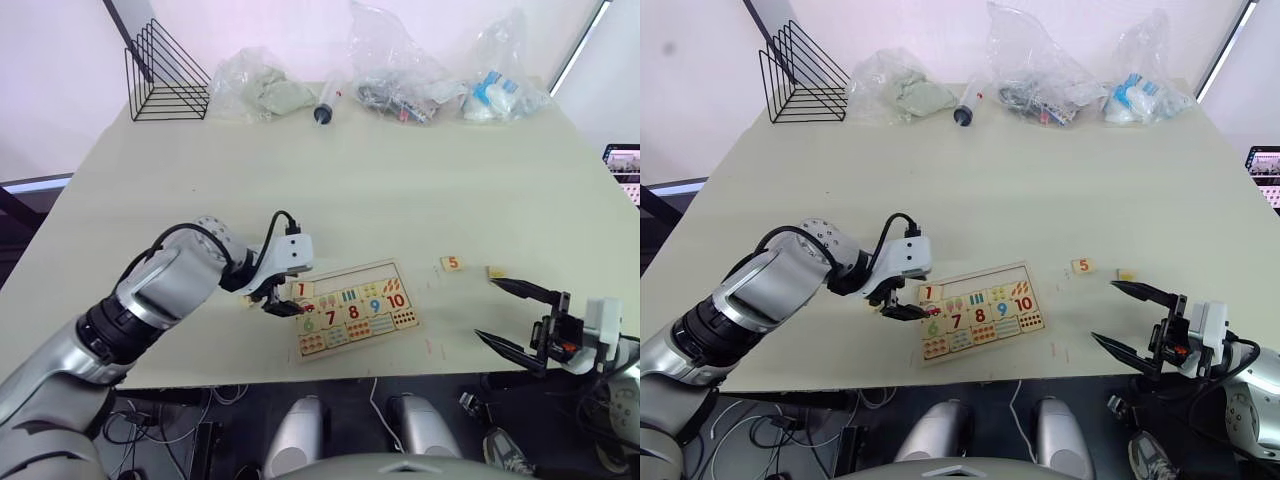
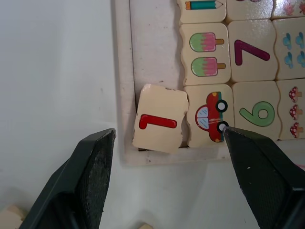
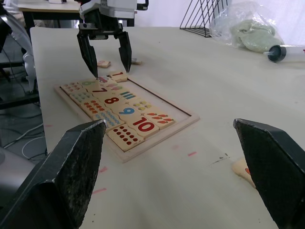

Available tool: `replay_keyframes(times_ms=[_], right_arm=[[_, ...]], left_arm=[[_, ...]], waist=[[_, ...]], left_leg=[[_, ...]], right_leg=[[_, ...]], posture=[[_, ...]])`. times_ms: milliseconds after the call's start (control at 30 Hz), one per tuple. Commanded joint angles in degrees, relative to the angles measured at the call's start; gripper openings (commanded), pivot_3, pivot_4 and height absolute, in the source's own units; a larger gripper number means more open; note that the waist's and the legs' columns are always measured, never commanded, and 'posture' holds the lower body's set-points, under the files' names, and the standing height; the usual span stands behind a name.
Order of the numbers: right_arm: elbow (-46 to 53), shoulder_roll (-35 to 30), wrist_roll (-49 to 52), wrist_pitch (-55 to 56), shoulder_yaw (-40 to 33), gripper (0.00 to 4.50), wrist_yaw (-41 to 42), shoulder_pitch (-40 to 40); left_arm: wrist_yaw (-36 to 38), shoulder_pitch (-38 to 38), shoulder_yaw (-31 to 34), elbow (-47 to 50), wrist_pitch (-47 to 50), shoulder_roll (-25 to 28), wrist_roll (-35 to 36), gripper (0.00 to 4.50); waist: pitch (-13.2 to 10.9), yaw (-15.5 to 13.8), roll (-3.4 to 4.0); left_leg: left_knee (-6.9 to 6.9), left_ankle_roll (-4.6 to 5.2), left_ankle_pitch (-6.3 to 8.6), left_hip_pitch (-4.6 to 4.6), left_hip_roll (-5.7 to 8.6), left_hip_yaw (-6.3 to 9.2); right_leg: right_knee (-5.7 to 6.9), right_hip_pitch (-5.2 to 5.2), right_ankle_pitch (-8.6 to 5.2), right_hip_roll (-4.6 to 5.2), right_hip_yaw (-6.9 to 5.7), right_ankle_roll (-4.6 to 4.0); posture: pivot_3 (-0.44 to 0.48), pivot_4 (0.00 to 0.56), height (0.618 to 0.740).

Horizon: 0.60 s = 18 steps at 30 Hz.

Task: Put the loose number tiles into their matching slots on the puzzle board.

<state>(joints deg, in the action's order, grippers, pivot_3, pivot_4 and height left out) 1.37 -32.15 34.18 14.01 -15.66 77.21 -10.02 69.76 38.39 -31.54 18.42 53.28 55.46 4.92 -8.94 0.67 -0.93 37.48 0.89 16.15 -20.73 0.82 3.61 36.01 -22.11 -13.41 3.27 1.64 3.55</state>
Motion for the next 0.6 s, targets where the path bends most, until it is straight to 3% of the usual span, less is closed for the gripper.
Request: replay_keyframes(times_ms=[33, 267, 600], right_arm=[[0.99, -0.23, 0.68, 0.90, -0.54, 4.50, 0.22, -0.20], [1.16, -0.31, 0.91, 0.90, -0.77, 4.50, 0.28, -0.68], [1.03, -0.85, 1.18, 0.62, -1.29, 4.50, 0.49, -0.80]], left_arm=[[1.82, 0.73, 4.69, -1.38, -2.94, 1.60, 1.78, 3.82], [5.18, -0.17, 11.98, -5.15, -6.43, 0.90, 8.25, 3.82], [3.82, -1.87, 15.17, -18.41, -21.83, -2.25, 6.51, 3.82]], waist=[[0.00, 0.00, 0.00], [0.00, 0.01, 0.00], [0.00, -0.08, 0.00]], left_leg=[[0.00, 0.00, 0.00, 0.01, 0.00, 0.00], [0.01, 0.00, 0.00, 0.00, 0.00, 0.00], [0.04, 0.00, 0.00, 0.00, 0.01, -0.01]], right_leg=[[0.00, 0.00, 0.00, 0.00, 0.00, 0.00], [0.01, 0.00, 0.00, 0.00, -0.01, 0.00], [0.03, 0.00, 0.00, 0.00, -0.02, 0.00]], posture=[[0.000, 0.150, 0.740], [0.000, 0.150, 0.740], [0.000, 0.150, 0.740]])
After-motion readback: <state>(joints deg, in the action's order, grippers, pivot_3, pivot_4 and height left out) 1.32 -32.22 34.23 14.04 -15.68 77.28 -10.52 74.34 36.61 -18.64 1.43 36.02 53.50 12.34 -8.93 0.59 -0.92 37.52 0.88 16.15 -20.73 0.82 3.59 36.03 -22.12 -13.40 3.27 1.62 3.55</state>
